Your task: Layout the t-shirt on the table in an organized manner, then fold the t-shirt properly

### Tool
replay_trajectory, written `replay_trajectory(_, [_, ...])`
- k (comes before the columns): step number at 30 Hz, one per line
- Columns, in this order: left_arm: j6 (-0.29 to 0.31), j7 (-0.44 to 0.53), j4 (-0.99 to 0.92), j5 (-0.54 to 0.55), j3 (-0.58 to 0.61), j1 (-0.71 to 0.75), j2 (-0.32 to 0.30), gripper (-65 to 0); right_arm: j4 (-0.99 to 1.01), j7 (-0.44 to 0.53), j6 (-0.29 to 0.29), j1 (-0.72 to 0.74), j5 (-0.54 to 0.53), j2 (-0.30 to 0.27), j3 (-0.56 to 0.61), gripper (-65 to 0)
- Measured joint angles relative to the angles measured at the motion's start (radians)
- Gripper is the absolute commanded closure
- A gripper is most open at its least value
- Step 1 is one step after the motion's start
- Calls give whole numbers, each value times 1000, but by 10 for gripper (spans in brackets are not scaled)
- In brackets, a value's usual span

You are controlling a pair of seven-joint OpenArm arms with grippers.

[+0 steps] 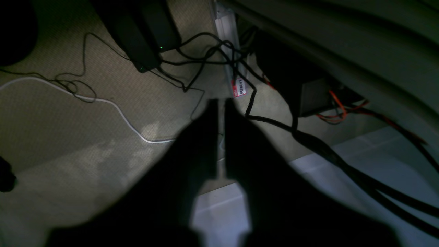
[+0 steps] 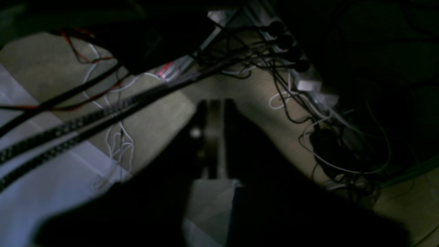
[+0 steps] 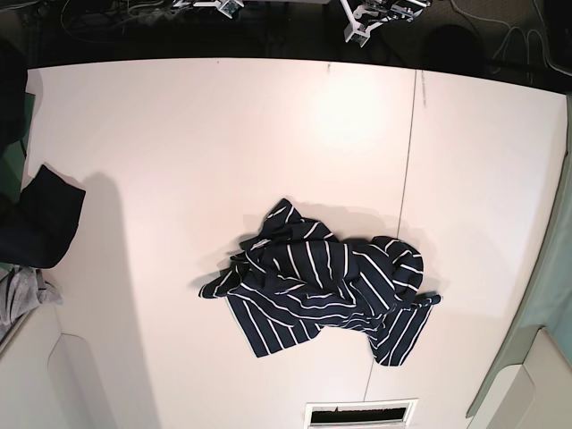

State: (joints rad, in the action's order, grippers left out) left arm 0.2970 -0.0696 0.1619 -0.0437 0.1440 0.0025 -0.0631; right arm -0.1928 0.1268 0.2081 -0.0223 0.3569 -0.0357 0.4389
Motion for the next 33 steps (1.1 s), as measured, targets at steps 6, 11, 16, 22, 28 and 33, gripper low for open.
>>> replay_trajectory(6, [0, 0, 0, -1, 0, 3, 0, 0, 0, 0, -3, 0, 3, 0, 0, -144])
replay_trajectory(11, [3, -8, 0, -1, 0, 3, 0, -74, 0, 0, -3, 0, 3, 0, 0, 0])
replay_trajectory(16, [79, -8, 0, -1, 0, 3, 0, -163, 0, 0, -3, 0, 3, 0, 0, 0])
replay_trajectory(22, [79, 8, 0, -1, 0, 3, 0, -162, -2, 0, -3, -9, 3, 0, 0, 0])
replay_trajectory(28, [79, 37, 2, -7, 0, 28, 0, -162, -26, 5, -3, -40, 3, 0, 0, 0])
replay_trajectory(33, [79, 97, 2, -8, 0, 53, 0, -162, -37, 8, -3, -44, 3, 0, 0, 0])
